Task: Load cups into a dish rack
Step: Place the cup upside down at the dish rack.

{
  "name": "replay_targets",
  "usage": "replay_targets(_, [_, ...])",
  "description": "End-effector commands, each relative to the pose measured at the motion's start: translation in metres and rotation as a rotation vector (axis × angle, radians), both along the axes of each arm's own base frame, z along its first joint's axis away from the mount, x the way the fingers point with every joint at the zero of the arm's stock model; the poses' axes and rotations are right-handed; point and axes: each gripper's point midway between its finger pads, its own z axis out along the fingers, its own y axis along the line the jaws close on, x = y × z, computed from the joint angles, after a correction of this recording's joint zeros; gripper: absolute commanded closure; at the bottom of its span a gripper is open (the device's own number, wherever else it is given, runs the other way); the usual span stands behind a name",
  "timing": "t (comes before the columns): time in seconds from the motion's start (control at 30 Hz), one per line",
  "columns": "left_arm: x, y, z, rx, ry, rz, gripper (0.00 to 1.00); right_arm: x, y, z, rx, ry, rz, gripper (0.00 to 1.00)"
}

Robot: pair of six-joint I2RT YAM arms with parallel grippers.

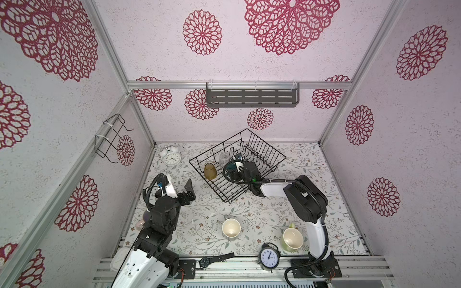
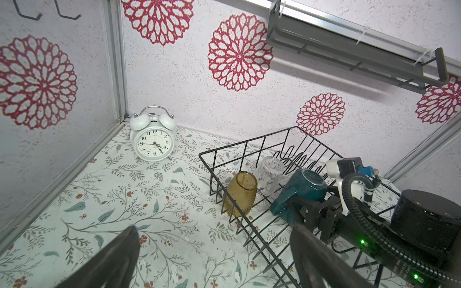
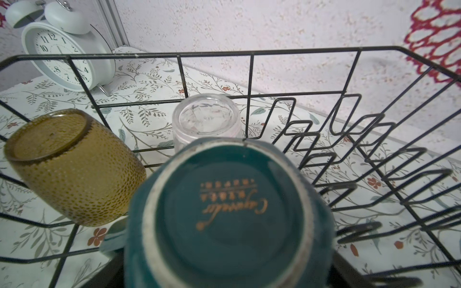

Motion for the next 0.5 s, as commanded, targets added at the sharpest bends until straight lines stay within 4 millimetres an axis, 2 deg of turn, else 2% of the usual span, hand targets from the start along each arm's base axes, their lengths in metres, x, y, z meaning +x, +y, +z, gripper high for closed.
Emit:
replay_targets(0.0, [-0.001,0.005,0.007,-0.024,-0.019,0.025,0.03,-0.002,-0.001,0.039,0.031,-0.085,0.008,0.02])
replay_targets(0.3, [0.000,0.004,0.005,-0.032,-0.006,0.021,0.03,-0.005,-0.007,0.042,0.000,-0.088,-0.003,0.01])
replay_targets(0.47, [-0.002,0.006,0.006,-0.029,-0.009,0.027,0.03,-0.017,-0.006,0.054,0.014,-0.092,0.042,0.01])
